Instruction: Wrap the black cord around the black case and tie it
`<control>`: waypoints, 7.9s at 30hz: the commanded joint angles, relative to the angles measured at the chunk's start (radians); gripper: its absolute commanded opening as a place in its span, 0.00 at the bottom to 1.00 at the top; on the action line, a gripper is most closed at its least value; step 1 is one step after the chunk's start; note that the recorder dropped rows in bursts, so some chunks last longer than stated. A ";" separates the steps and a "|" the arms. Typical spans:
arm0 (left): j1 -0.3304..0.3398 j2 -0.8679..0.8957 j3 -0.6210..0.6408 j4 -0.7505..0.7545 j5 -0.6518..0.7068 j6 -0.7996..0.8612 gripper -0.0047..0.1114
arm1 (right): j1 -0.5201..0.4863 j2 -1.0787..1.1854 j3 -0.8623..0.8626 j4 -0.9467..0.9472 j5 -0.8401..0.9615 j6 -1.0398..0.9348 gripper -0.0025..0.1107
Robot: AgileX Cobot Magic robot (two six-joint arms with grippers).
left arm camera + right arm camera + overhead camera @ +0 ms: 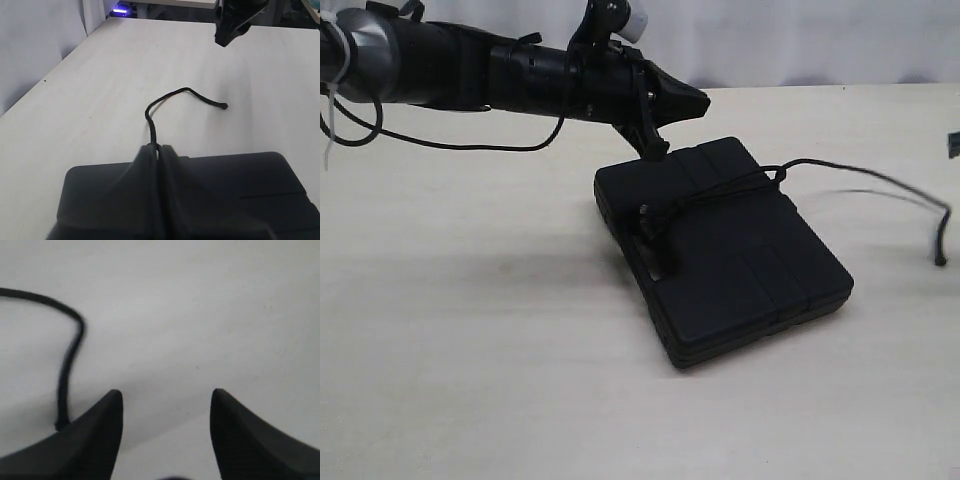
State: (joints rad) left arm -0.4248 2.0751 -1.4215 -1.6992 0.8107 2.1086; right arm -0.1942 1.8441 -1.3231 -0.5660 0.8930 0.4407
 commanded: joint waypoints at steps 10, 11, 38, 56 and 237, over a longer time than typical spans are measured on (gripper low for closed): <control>0.060 -0.041 0.003 0.082 -0.001 -0.168 0.04 | 0.007 -0.068 0.023 0.394 -0.017 -0.365 0.29; 0.075 -0.049 0.003 0.096 -0.001 -0.209 0.04 | 0.020 -0.085 0.023 0.418 -0.026 -0.387 0.24; 0.220 -0.739 0.554 -0.045 -0.443 -0.299 0.04 | 0.375 -1.023 0.318 0.741 -0.447 -0.605 0.06; 0.220 -1.530 0.867 -0.045 -0.698 -0.386 0.04 | 0.384 -1.656 0.728 0.767 -0.728 -0.605 0.06; 0.361 -2.075 1.422 1.741 -0.502 -2.101 0.04 | 0.320 -1.844 1.323 0.580 -0.549 -0.478 0.06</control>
State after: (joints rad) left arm -0.0666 0.0014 -0.0027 0.0429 0.3127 0.0159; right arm 0.1310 0.0040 -0.0022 0.0104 0.3491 -0.0371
